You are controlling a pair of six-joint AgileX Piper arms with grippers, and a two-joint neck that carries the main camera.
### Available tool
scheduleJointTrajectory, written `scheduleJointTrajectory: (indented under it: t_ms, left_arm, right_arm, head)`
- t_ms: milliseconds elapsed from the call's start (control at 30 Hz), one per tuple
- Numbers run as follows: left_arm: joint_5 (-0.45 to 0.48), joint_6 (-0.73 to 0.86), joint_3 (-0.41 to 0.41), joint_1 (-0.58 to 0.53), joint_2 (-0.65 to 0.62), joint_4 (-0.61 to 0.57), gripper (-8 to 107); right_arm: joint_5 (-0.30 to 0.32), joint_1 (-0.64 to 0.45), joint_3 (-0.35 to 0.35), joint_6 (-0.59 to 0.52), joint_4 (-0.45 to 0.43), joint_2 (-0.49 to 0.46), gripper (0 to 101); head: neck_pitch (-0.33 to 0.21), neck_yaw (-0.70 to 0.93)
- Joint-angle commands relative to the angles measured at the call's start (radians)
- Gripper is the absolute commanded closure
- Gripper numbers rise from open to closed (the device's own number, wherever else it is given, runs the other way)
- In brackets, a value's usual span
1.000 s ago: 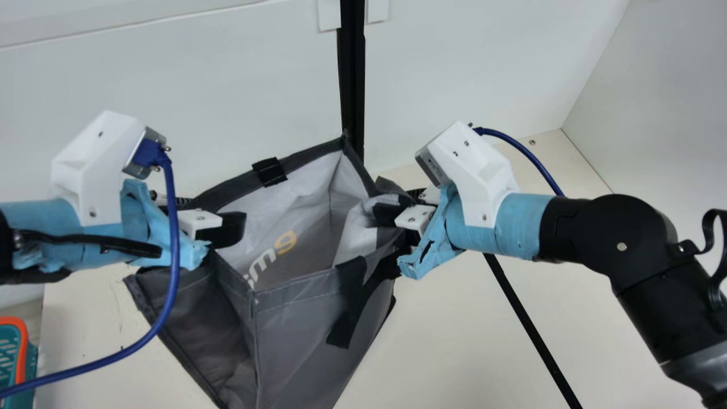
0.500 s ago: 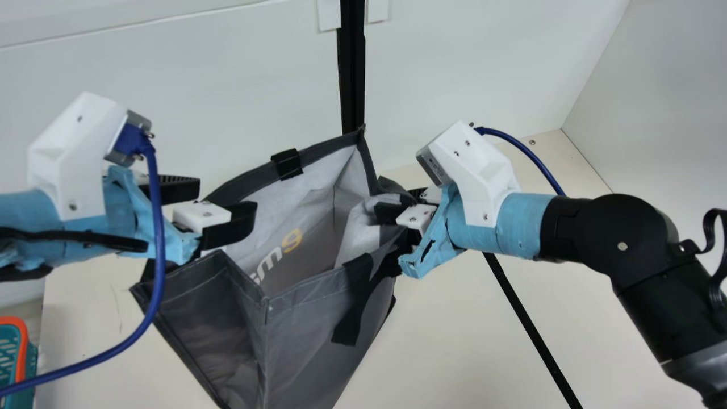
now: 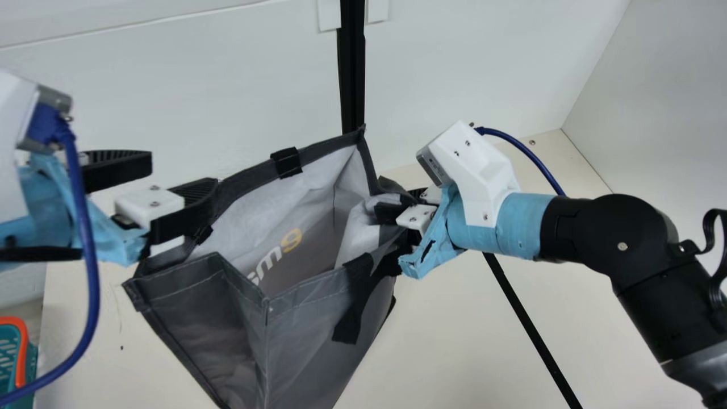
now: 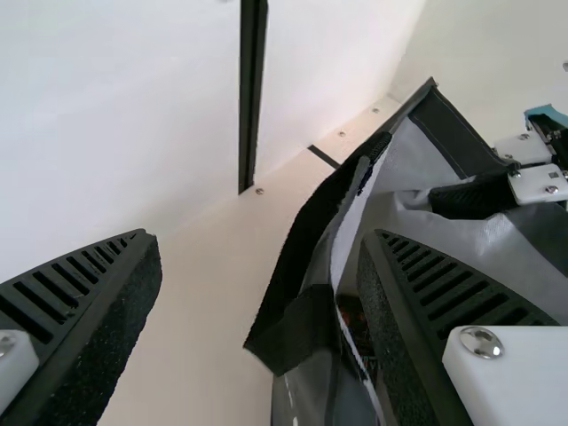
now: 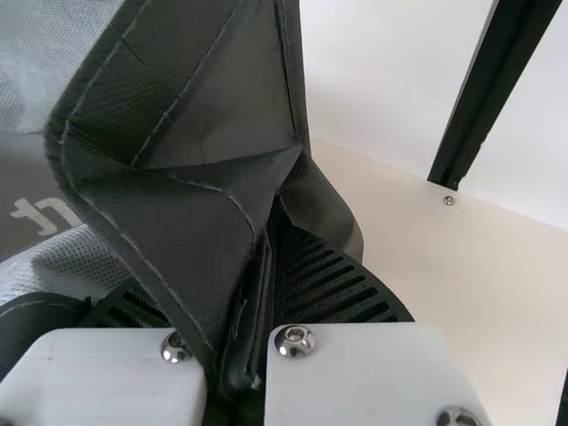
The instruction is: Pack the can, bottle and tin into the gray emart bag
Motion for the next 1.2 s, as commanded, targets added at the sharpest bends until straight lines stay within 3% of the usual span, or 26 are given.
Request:
scheduleJointTrajectory:
  t_ms: [0,767,1167]
  left_arm:
    - [-0.009,0.001,0.018,0.013,-0.03,0.002,9]
    - [-0.004,-0.044,0.321,0.183,-0.368,0.209,9]
    - [-0.011,-0.136,0.503,0.187,-0.537,0.426,9]
  right_arm:
    - [0.0,0.0,0.0,0.0,0.0,0.0,101]
    - [0.0,0.0,0.0,0.0,-0.001,0.0,101]
    - [0.0,0.0,0.0,0.0,-0.001,0.0,101]
  head:
    - [-0.023,-0.001]
    - [-0.023,-0.001]
    - [-0.023,-0.001]
